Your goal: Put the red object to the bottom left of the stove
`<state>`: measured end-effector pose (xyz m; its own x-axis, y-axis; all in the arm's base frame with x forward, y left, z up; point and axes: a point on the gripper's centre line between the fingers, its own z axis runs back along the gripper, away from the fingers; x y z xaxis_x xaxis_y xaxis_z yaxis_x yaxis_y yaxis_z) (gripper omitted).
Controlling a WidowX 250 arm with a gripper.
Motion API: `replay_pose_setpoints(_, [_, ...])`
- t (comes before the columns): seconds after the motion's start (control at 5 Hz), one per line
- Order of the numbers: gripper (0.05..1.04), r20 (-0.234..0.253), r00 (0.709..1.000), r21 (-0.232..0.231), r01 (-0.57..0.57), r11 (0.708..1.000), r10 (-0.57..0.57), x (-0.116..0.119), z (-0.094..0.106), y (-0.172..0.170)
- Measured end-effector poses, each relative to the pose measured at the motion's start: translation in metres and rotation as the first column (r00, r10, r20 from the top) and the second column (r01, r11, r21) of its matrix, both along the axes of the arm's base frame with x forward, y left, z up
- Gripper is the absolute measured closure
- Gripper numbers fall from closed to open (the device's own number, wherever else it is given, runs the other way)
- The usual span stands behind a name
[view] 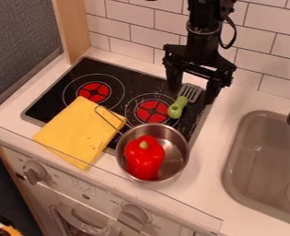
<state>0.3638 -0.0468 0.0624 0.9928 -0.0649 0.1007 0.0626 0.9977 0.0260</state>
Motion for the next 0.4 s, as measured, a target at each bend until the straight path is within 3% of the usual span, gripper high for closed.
replay_pose_setpoints(0.2, [0.083,-0.035,0.999,-0.003,-0.001,1.000,0.001,-0.004,-0.012,-0.001])
replay_pose_setpoints(0.4, [0.083,-0.063,0.998,-0.053,-0.007,0.999,0.004,-0.020,-0.017,-0.006])
